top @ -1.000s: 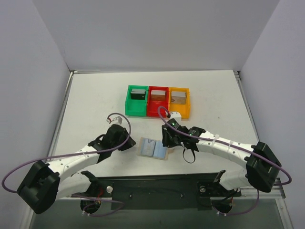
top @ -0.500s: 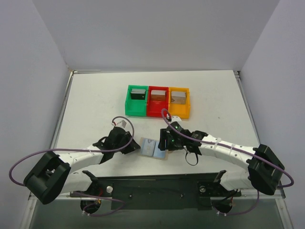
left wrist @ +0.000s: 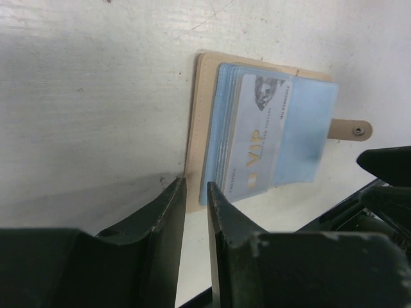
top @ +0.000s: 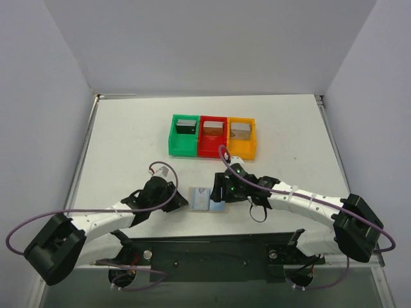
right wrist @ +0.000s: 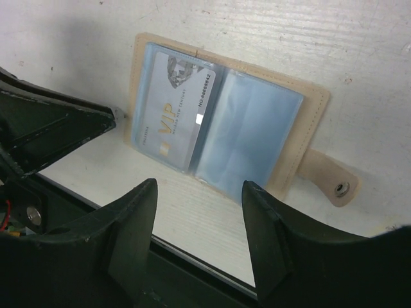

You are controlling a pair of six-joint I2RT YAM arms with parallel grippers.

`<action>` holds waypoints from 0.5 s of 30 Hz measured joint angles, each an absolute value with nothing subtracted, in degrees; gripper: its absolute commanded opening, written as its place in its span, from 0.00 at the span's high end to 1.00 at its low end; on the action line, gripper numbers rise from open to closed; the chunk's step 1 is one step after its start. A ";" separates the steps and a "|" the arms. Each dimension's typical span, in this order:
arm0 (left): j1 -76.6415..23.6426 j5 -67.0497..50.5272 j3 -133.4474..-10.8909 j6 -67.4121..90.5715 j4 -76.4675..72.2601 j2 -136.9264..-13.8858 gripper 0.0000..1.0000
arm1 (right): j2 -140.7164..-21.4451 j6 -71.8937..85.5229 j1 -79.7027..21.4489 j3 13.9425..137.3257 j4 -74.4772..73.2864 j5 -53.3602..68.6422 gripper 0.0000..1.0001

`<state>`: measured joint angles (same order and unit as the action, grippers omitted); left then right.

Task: Take the credit cards out of the card holder
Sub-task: Remove the credit card from the card holder.

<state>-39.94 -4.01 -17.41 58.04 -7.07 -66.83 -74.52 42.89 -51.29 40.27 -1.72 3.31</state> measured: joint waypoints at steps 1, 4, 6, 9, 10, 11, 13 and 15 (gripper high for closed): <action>-39.83 -3.66 -17.41 57.95 -5.74 -65.23 0.70 | -74.52 43.09 -51.20 40.27 -1.58 3.40 0.50; -39.33 -2.39 -17.63 57.41 -2.09 -57.91 0.69 | -74.52 43.51 -50.57 39.94 -0.08 4.34 0.51; -39.20 -2.00 -18.31 57.06 -0.82 -53.91 0.70 | -74.54 43.75 -50.11 39.64 1.02 5.30 0.52; -39.18 -3.33 -19.22 56.84 -2.44 -52.47 0.70 | -75.11 44.82 -49.10 38.72 4.49 7.92 0.52; -39.16 -4.32 -19.25 56.84 -4.08 -53.15 0.71 | -75.48 45.19 -48.69 38.30 6.04 8.91 0.53; -39.16 -5.50 -19.29 56.86 -5.85 -54.41 0.71 | -76.01 45.71 -48.31 37.80 7.66 10.02 0.53; -39.16 -7.31 -19.31 56.90 -8.14 -57.43 0.72 | -77.38 46.87 -47.53 36.71 10.90 12.14 0.53; -39.16 -8.64 -19.31 56.95 -9.61 -60.29 0.73 | -79.05 48.07 -46.94 35.77 13.76 13.91 0.53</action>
